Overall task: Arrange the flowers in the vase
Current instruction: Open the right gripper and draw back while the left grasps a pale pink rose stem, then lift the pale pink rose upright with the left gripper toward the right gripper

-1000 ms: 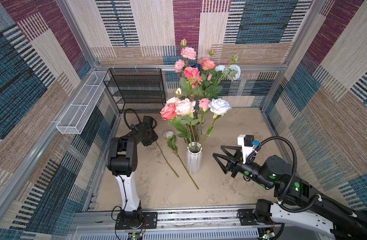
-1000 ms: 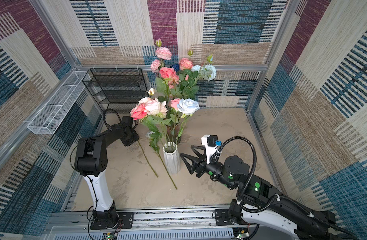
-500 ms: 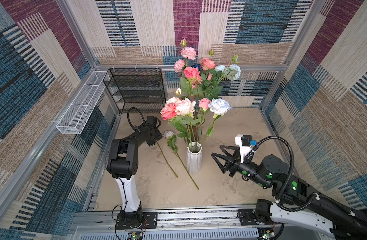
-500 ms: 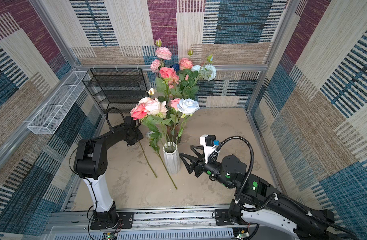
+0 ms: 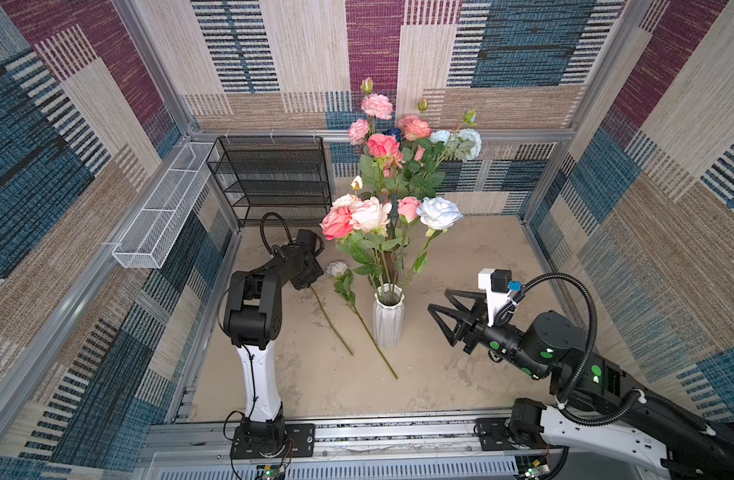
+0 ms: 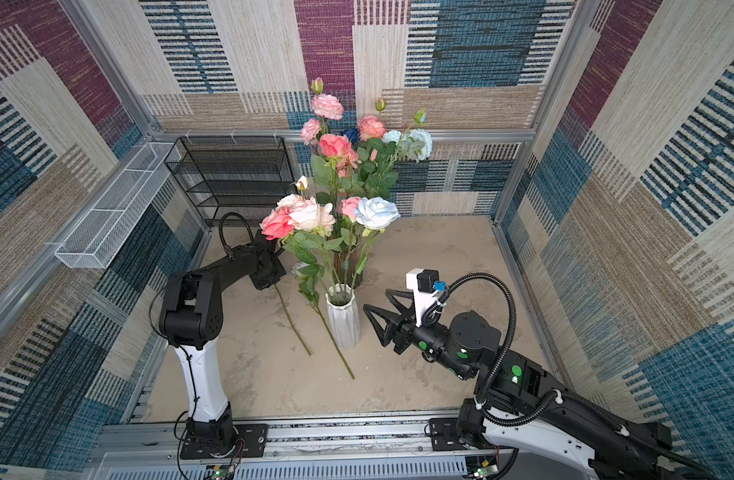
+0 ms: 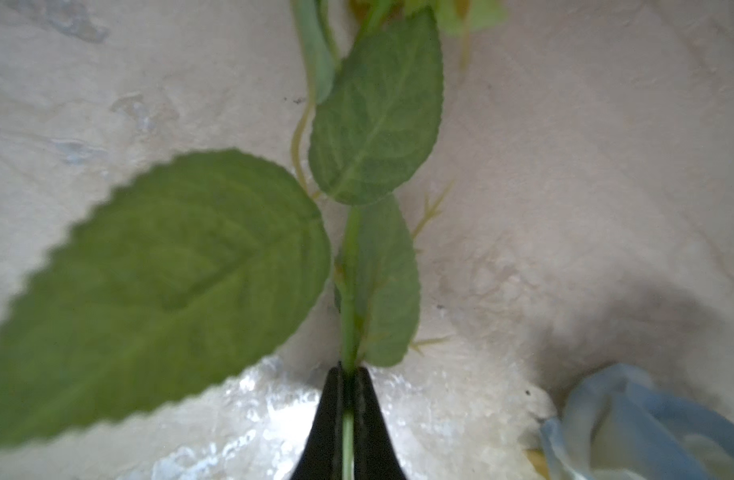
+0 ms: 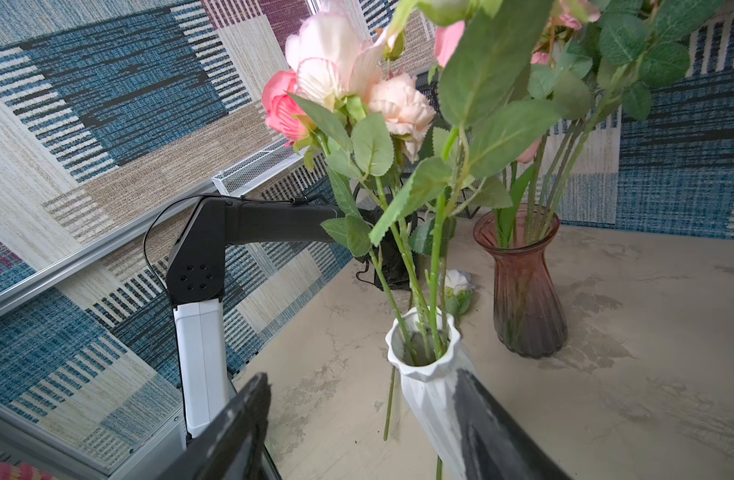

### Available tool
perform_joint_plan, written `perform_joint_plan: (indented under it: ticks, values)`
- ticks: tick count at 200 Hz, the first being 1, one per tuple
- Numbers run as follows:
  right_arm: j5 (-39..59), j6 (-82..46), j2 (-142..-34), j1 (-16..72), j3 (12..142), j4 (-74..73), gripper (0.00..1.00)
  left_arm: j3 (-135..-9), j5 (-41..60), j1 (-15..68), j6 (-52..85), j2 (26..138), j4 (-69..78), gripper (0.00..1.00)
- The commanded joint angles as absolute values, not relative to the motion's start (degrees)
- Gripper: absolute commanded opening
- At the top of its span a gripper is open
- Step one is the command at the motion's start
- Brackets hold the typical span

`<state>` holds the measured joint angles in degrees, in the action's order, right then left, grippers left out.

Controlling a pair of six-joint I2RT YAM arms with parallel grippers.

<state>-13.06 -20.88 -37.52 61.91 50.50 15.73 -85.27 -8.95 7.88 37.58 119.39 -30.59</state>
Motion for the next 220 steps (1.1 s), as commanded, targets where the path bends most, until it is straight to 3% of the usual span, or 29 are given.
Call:
perform_joint_plan:
  ticks: [1,70,160,220]
  values:
    - [-14.0,-20.9,-37.2,62.0,50.8,15.7,0.72,-83.4,-10.6,7.8,36.4,118.0,-34.1,0.0]
    - [-14.3,-20.9,-37.2,62.0,50.7,15.5,0.72,-65.6,-8.5,8.0,38.0,99.2,-24.4,0.0]
    - [-13.1,-20.6,-38.2,62.0,50.8,14.3,0.73,-49.9,-6.6,9.9,37.2,58.6,-27.6,0.0]
    - [4.5,-16.8,-46.4,62.4,54.0,12.3,0.71,-54.5,1.8,11.2,33.5,39.0,-30.8,0.0]
